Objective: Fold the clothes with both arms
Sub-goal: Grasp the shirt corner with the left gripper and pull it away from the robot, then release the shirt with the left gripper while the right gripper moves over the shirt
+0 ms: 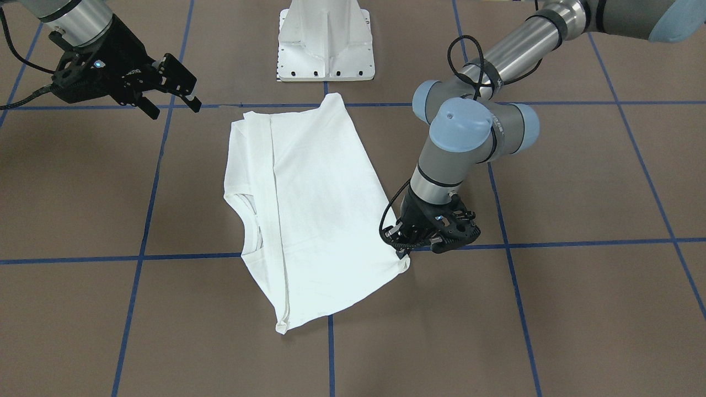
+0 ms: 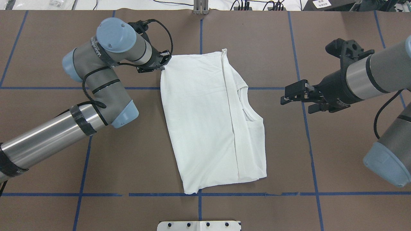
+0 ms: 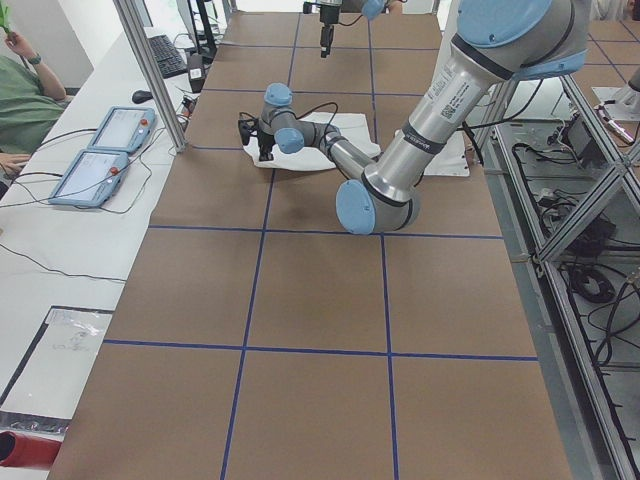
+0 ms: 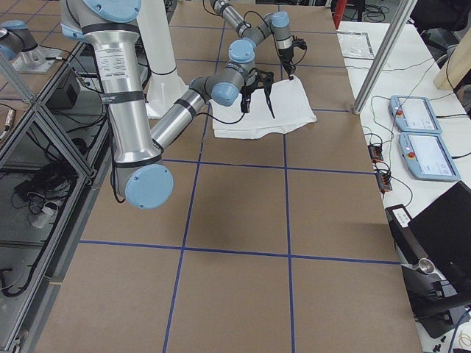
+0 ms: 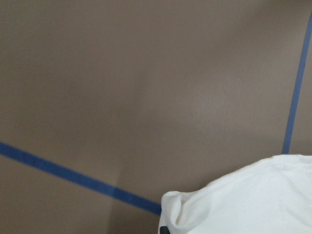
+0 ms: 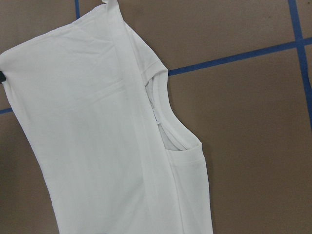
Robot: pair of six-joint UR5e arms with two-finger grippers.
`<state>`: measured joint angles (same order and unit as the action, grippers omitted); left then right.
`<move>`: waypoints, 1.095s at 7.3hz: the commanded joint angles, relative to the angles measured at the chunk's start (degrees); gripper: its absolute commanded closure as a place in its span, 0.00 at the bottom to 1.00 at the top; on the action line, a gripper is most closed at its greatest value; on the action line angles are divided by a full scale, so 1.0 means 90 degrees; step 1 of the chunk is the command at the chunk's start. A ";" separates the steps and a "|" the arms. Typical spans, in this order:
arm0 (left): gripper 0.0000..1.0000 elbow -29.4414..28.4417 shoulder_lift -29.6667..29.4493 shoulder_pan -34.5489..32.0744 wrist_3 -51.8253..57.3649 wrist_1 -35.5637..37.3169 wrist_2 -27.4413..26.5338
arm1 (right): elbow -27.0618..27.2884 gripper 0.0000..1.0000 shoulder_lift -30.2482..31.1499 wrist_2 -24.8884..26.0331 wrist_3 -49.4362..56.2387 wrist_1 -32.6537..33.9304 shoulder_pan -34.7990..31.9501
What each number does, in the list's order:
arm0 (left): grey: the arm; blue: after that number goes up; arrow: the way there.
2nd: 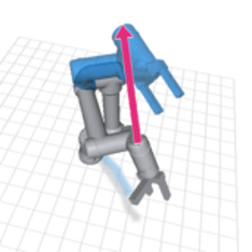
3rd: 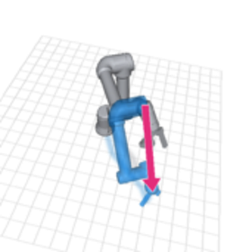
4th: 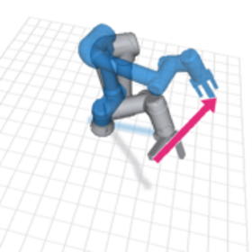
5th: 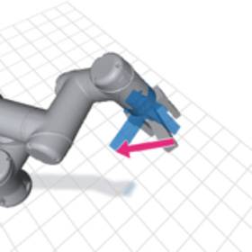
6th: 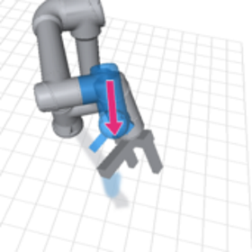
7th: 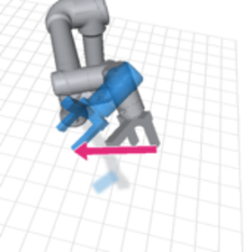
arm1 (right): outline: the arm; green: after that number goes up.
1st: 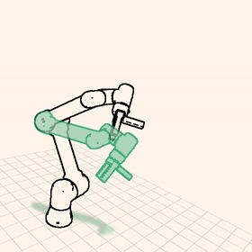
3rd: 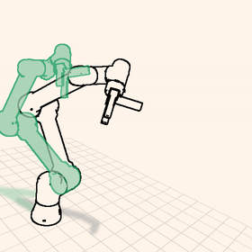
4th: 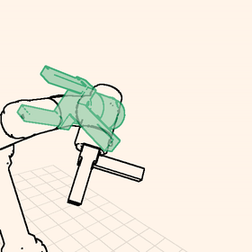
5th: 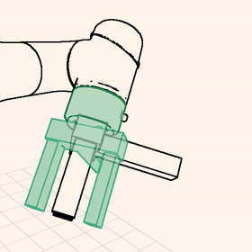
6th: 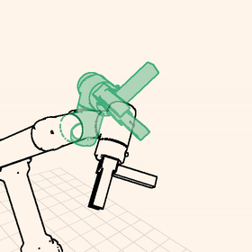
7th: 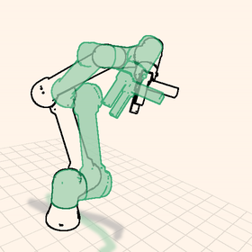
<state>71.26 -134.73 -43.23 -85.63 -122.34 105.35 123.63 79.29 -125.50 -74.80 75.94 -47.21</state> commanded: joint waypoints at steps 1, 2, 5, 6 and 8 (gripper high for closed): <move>1.00 -0.1524 -0.0835 -0.0060 0.0120 -0.1189 -0.0579 | -0.0074 0.00 -0.0011 0.0028 0.0000 0.0000 0.0001; 1.00 -0.1850 -0.0985 -0.0060 0.0159 -0.1433 -0.0621 | -0.0084 0.00 -0.0011 0.0028 0.0000 0.0000 0.0001; 0.00 -0.2175 -0.0948 -0.0070 0.0333 -0.1914 -0.1079 | -0.0162 0.00 -0.0021 0.0086 0.0000 0.0000 0.0050; 0.00 -0.2175 -0.0948 -0.0166 0.0441 -0.1905 -0.1022 | -0.0181 0.00 -0.0021 0.0193 0.0000 0.0058 0.0137; 0.00 -0.1894 -0.0560 -0.0420 0.0852 -0.1798 -0.0323 | -0.0298 0.00 -0.0224 0.0408 0.0000 0.0242 0.0332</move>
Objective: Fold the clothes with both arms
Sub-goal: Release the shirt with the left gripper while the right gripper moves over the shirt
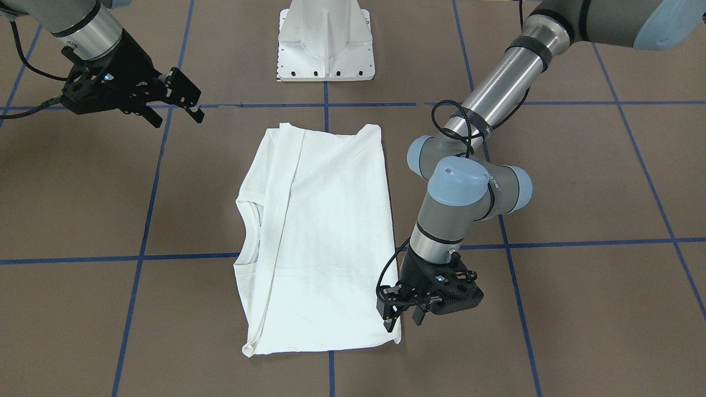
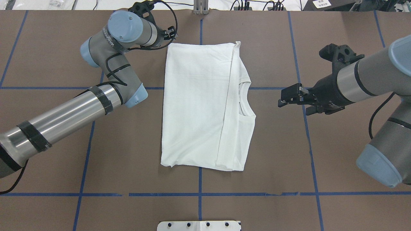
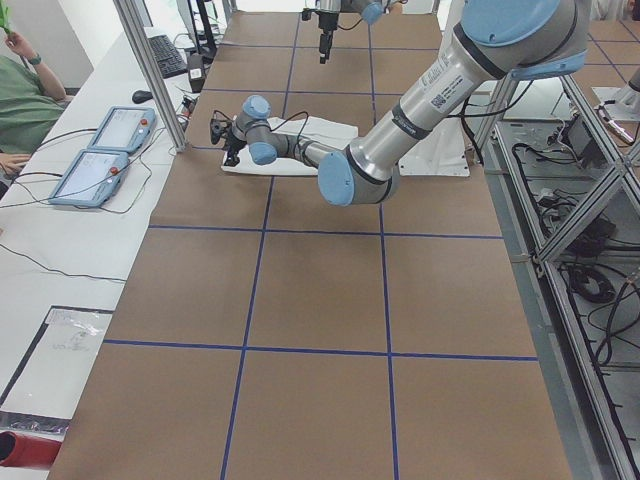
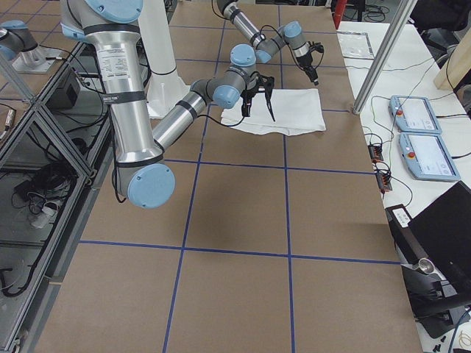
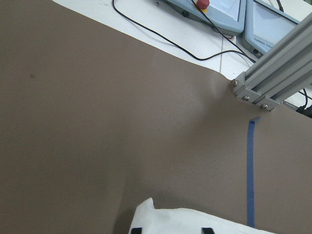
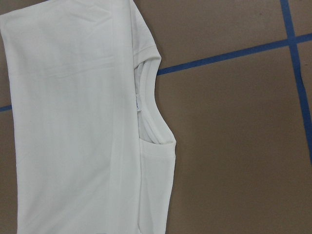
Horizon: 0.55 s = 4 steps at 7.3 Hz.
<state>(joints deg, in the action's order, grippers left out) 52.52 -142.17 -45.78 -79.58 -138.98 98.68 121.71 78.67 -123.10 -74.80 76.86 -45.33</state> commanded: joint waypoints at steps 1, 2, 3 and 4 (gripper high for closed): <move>0.00 0.0828 0.0782 -0.0186 0.0315 0.0197 0.0828 | -0.0144 0.00 -0.0650 0.0481 0.0010 0.0973 0.0385; 0.00 0.1608 0.1357 -0.0187 0.0326 0.0411 0.1093 | -0.0319 0.00 -0.1255 0.0987 0.0106 0.1842 0.0717; 0.00 0.2389 0.1827 -0.0196 0.0365 0.0732 0.1376 | -0.0756 0.00 -0.1744 0.1320 0.0368 0.2208 0.0923; 0.00 0.3373 0.2334 -0.0206 0.0491 0.1248 0.1602 | -0.1321 0.00 -0.2126 0.1363 0.0593 0.2212 0.0935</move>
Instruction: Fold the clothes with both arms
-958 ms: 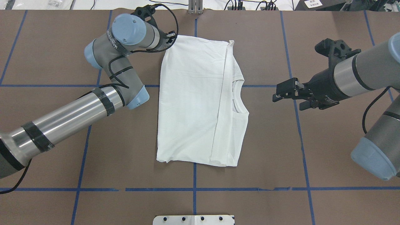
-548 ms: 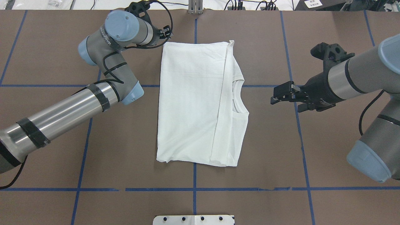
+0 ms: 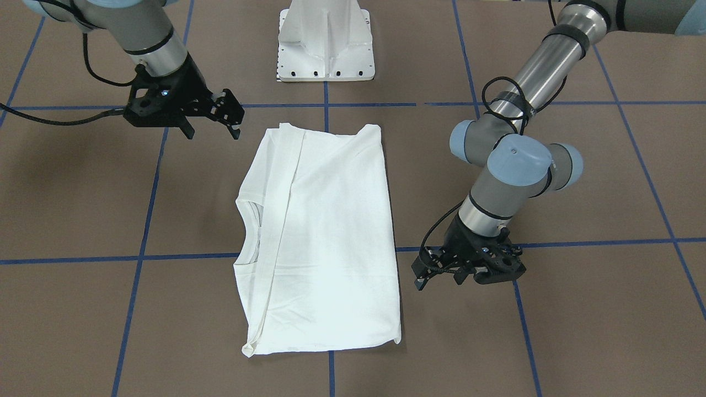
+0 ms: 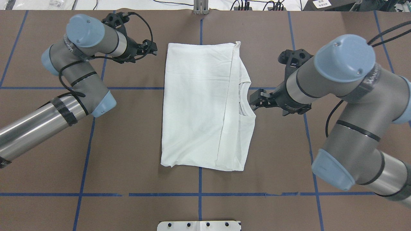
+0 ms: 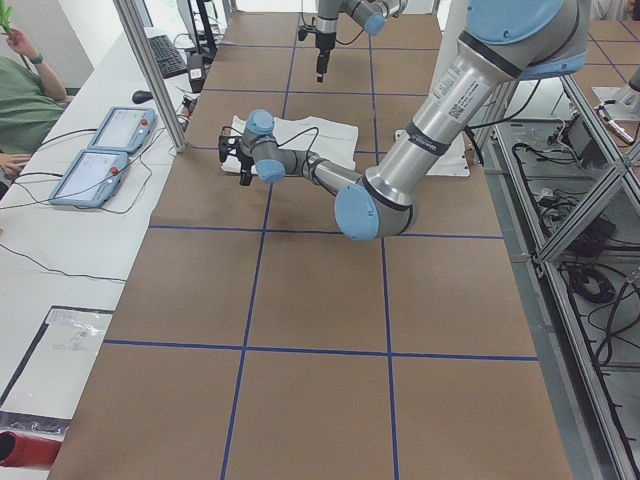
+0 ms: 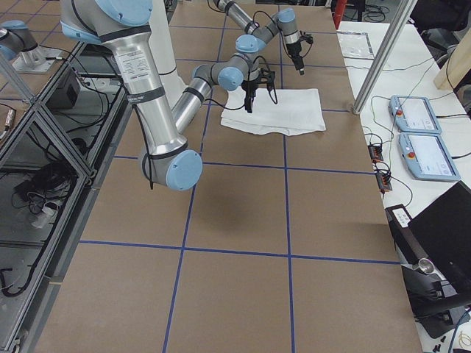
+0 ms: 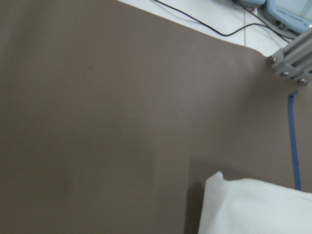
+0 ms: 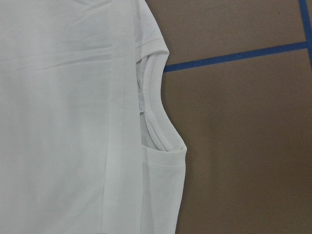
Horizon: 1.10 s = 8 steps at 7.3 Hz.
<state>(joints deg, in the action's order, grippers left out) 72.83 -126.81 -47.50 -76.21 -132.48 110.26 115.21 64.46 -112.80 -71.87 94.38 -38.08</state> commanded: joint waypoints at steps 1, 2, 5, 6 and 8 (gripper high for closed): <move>0.00 0.2334 0.1146 -0.0005 0.0292 0.1294 0.0559 | -0.1367 0.00 -0.1054 0.0229 0.0397 0.0265 0.0130; 0.00 0.3265 0.1450 0.0014 0.0342 0.1997 0.0716 | -0.2109 0.00 -0.1523 0.0239 0.0437 0.0256 0.0139; 0.00 0.4425 0.2117 0.0063 0.0362 0.2366 0.1039 | -0.3783 0.00 -0.2454 0.0522 0.0651 0.0226 0.0334; 0.00 0.4407 0.2127 0.0063 0.0362 0.2366 0.1040 | -0.3864 0.00 -0.2446 0.0512 0.0922 0.0226 0.0431; 0.00 0.4378 0.2127 0.0063 0.0362 0.2366 0.1040 | -0.3894 0.00 -0.2378 0.0425 0.1023 0.0255 0.0568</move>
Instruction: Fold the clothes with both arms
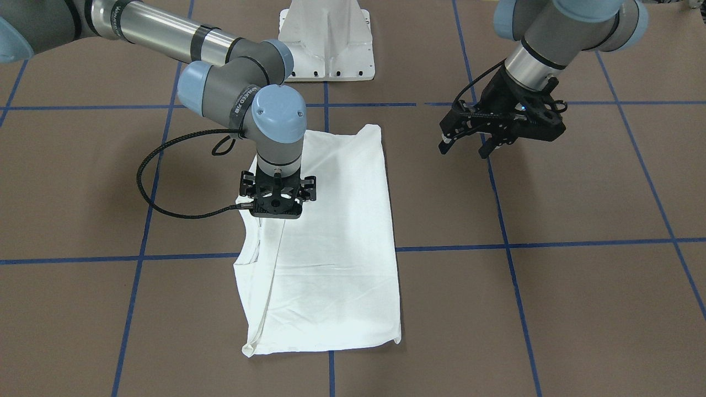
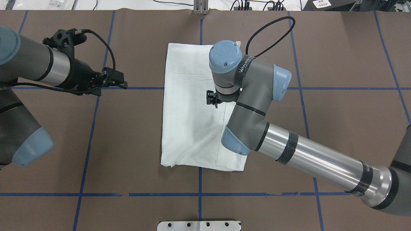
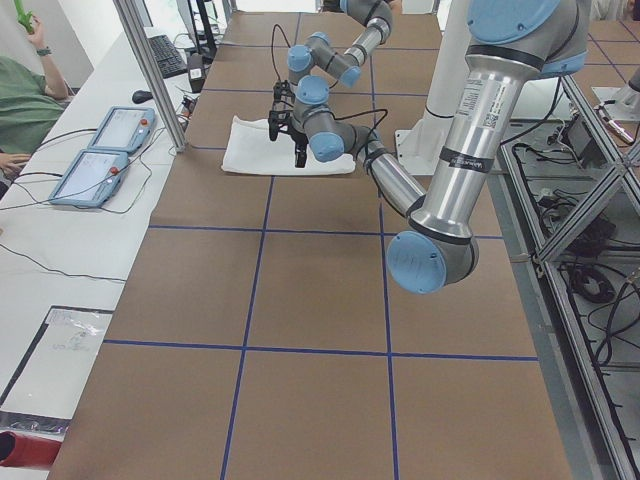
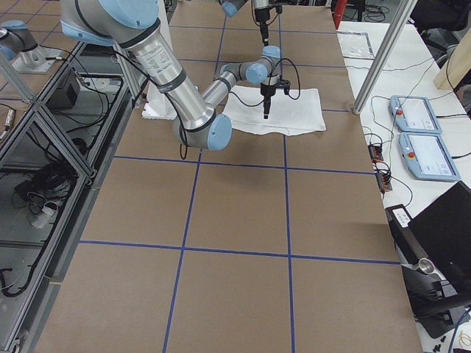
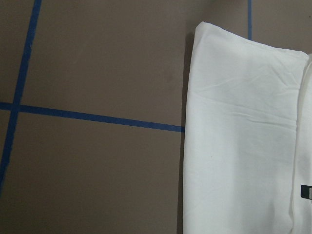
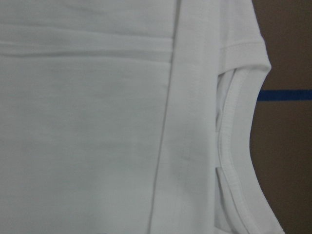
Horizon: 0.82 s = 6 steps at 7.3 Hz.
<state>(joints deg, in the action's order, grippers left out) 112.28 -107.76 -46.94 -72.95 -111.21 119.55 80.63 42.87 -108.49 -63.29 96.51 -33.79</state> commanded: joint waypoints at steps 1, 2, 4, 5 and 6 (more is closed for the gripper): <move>0.00 -0.0005 0.0011 0.0001 0.0000 0.0003 0.0007 | -0.0140 0.00 0.0041 -0.0016 0.0070 0.0028 0.0189; 0.00 -0.0025 0.0011 0.0001 0.0000 -0.0006 0.0007 | -0.0160 0.00 0.0051 -0.0045 0.0070 0.0048 0.0190; 0.00 -0.0054 0.0011 0.0010 0.0000 -0.0007 0.0007 | -0.0160 0.00 0.0139 -0.0055 0.0128 0.0087 0.0190; 0.00 -0.0054 0.0011 0.0010 0.0000 -0.0016 0.0007 | -0.0150 0.00 0.0130 -0.0065 0.0177 0.0290 0.0190; 0.00 -0.0054 0.0011 0.0010 0.0000 -0.0016 0.0007 | -0.0150 0.00 0.0139 -0.0065 0.0206 0.0350 0.0190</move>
<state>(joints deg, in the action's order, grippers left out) 111.83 -107.67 -46.85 -72.95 -111.33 119.62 79.23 44.01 -109.04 -61.85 98.61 -32.09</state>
